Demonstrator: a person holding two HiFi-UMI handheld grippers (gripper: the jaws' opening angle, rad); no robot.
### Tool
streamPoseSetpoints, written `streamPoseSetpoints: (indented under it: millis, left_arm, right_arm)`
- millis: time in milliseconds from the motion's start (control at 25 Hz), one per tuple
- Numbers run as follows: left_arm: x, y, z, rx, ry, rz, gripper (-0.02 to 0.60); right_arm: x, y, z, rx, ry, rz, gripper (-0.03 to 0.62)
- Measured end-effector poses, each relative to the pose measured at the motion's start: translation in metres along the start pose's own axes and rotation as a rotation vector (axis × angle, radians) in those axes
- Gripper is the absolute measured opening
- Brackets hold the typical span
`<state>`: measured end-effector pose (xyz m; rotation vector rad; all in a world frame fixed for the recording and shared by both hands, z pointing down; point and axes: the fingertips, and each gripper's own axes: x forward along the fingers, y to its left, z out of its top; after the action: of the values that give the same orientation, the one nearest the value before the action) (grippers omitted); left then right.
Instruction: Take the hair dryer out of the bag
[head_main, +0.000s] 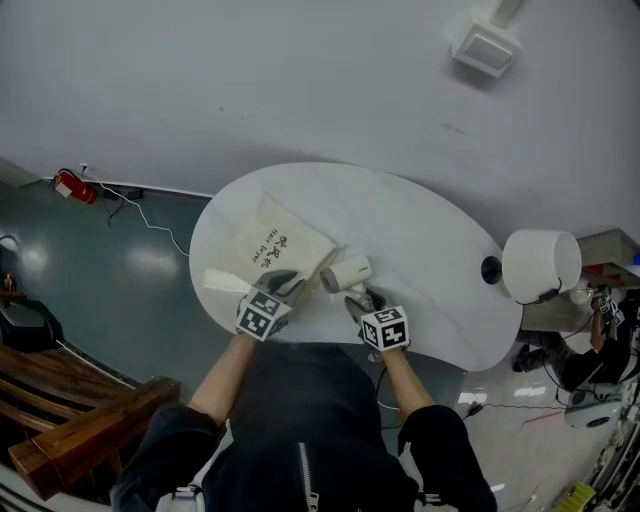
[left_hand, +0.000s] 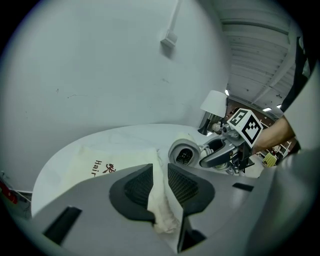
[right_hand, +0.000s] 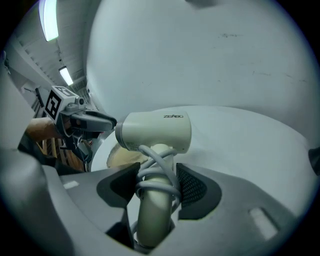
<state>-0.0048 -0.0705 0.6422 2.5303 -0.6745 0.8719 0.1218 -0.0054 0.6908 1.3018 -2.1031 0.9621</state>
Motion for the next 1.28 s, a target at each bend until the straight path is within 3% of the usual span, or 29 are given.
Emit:
streamPoseSetpoints:
  millis: [200, 560, 840, 1280]
  left_arm:
    - [-0.014, 0.003, 0.013, -0.007, -0.079, 0.032, 0.092]
    - [-0.04, 0.009, 0.049, -0.001, -0.202, 0.068, 0.032]
    - [-0.049, 0.009, 0.064, -0.002, -0.232, 0.066, 0.032]
    - [-0.049, 0.014, 0.066, -0.001, -0.228, 0.07, 0.032]
  right_arm:
    - [-0.017, 0.008, 0.032, -0.017, -0.083, 0.005, 0.224]
    - [-0.041, 0.02, 0.084, -0.041, -0.212, 0.016, 0.222]
    - [-0.05, 0.02, 0.106, -0.05, -0.262, 0.014, 0.222]
    - [-0.058, 0.019, 0.107, -0.059, -0.283, -0.007, 0.222]
